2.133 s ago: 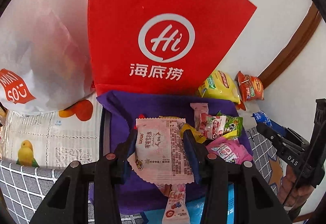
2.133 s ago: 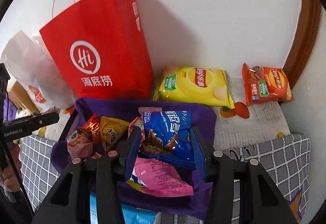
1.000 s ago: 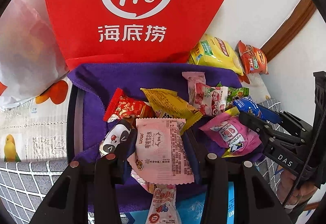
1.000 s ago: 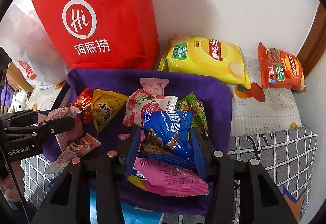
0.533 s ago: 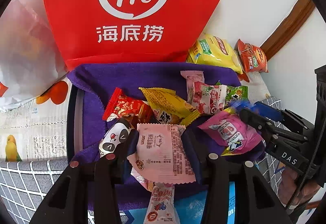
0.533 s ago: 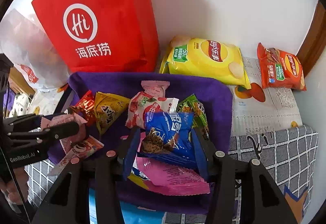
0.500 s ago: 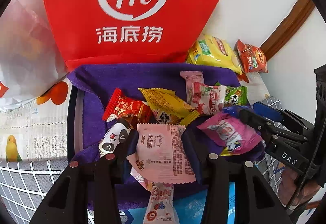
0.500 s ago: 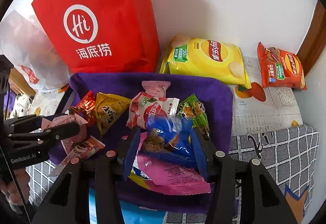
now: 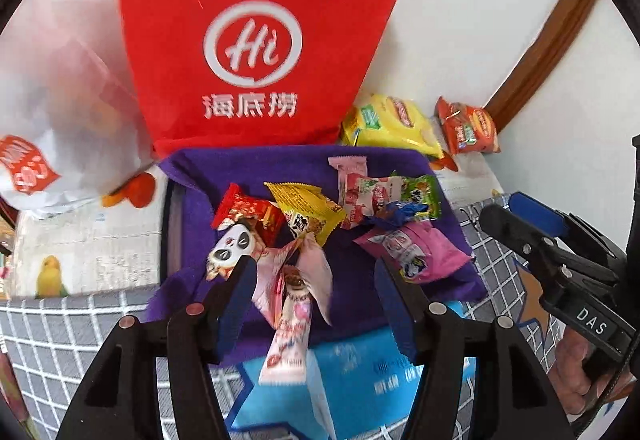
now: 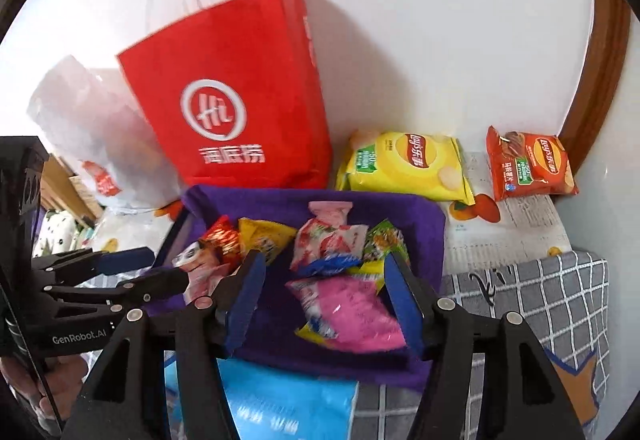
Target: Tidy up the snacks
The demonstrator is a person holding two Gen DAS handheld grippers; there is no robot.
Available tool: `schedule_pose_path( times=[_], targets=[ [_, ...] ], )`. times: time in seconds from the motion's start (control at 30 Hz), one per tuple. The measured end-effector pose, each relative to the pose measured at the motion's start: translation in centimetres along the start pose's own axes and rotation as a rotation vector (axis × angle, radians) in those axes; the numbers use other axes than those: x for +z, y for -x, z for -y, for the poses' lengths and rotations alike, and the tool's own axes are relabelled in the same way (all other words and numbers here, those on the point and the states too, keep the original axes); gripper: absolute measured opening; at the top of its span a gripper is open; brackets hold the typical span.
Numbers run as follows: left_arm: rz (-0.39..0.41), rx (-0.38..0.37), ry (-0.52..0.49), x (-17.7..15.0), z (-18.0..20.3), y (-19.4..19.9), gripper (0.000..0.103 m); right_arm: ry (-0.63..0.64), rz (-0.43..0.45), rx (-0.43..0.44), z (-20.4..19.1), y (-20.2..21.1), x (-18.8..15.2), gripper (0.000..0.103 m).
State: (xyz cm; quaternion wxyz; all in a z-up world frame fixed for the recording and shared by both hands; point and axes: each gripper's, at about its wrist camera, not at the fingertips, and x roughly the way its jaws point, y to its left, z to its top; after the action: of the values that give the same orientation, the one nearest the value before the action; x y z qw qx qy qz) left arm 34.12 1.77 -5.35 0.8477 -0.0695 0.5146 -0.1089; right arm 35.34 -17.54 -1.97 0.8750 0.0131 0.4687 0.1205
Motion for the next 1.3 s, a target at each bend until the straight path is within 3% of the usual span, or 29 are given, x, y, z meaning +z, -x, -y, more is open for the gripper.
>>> schedule_pose_path(
  times=[0.43, 0.5, 0.57, 0.73, 1.03, 1.3],
  targets=[
    [0.191, 0.068, -0.040, -8.7, 3.2, 10.4, 0.076, -0.050, 0.080, -0.044, -0.7, 12.2, -9.0, 0.061],
    [0.220, 0.090, -0.055, -10.3, 4.0, 11.8, 0.077, -0.054, 0.091, -0.075, -0.8, 13.7, -10.9, 0.064],
    [0.254, 0.108, -0.068, -11.8, 4.7, 13.0, 0.088, -0.046, 0.105, -0.100, -1.1, 14.8, -12.3, 0.080],
    [0.326, 0.126, -0.084, -15.3, 6.2, 15.6, 0.098, -0.023, 0.167, -0.152, -1.7, 18.1, -15.8, 0.091],
    [0.392, 0.120, -0.097, -21.0, 8.6, 19.3, 0.100, -0.042, 0.206, -0.162, -1.5, 22.4, -20.7, 0.095],
    [0.423, 0.118, -0.116, -22.9, 10.0, 20.8, 0.100, -0.071, 0.249, -0.170, -1.0, 25.3, -22.7, 0.095]
  ],
)
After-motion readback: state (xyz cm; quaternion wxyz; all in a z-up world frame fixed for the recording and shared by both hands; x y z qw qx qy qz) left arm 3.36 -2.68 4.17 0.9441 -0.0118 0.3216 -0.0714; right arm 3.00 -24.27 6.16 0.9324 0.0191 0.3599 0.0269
